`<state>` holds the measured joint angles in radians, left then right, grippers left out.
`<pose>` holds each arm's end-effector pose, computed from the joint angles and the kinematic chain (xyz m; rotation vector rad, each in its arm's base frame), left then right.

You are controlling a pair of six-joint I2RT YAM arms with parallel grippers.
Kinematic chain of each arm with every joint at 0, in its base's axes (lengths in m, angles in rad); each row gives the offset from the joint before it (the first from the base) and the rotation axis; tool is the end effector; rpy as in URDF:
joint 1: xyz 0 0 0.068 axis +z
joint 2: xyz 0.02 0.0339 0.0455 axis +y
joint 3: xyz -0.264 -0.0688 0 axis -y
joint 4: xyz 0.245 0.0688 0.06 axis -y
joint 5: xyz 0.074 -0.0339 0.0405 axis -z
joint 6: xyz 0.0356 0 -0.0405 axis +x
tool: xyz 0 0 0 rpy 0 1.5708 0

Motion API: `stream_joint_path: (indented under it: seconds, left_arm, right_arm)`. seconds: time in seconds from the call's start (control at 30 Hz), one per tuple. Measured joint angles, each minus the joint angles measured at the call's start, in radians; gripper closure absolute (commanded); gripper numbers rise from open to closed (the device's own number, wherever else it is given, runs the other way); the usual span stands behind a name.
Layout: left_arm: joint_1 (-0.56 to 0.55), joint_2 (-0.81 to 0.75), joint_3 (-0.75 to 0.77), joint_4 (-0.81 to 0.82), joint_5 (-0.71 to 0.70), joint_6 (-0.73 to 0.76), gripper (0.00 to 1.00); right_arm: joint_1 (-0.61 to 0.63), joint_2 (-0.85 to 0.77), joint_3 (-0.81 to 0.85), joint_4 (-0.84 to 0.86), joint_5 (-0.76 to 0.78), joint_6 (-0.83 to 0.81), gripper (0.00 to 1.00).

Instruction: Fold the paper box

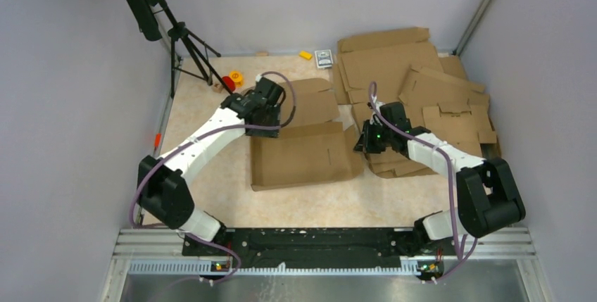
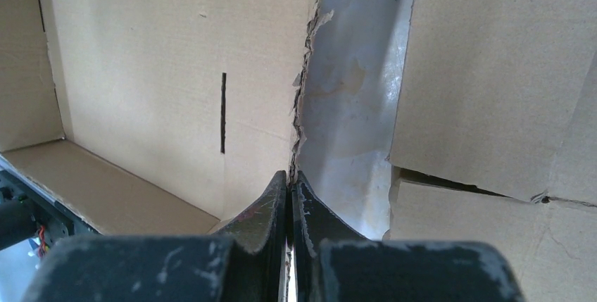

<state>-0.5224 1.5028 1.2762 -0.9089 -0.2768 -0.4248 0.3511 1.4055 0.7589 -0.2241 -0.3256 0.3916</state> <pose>0.2648 -0.1412 0.2822 0.0474 2.6315 0.0608 0.2568 0.1062 0.1918 -0.0997 2.5132 0.7169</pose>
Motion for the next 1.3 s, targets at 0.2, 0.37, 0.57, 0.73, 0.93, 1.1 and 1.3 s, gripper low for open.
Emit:
stream_joint_path:
  seconds: [0.2, 0.37, 0.57, 0.73, 0.93, 1.1, 1.3]
  left_arm:
    - [-0.143, 0.148, 0.211, 0.114, 0.159, 0.052, 1.0]
    - [-0.188, 0.369, 0.378, 0.214, 0.306, 0.098, 1.0]
    - [-0.197, 0.599, 0.583, 0.255, 0.369, 0.14, 1.0]
    - [-0.2, 0.682, 0.673, 0.288, 0.382, 0.163, 1.0]
    - [-0.2, 0.716, 0.694, 0.301, 0.409, 0.169, 1.0]
    - [-0.204, 0.732, 0.694, 0.268, 0.429, 0.19, 1.0]
    - [-0.218, 0.732, 0.694, 0.195, 0.436, 0.227, 1.0]
  right_arm:
    - [0.0, -0.012, -0.017, 0.007, -0.002, -0.004, 0.99]
    - [0.0, -0.029, -0.036, 0.01, -0.007, -0.004, 1.0]
    - [0.0, -0.04, -0.049, 0.014, -0.01, -0.005, 1.0]
    - [0.0, -0.044, -0.054, 0.014, -0.013, -0.005, 1.0]
    - [0.0, -0.044, -0.054, 0.014, -0.012, -0.006, 1.0]
    - [0.0, -0.044, -0.054, 0.014, -0.011, -0.005, 1.0]
    - [0.0, -0.043, -0.054, 0.012, -0.006, -0.006, 1.0]
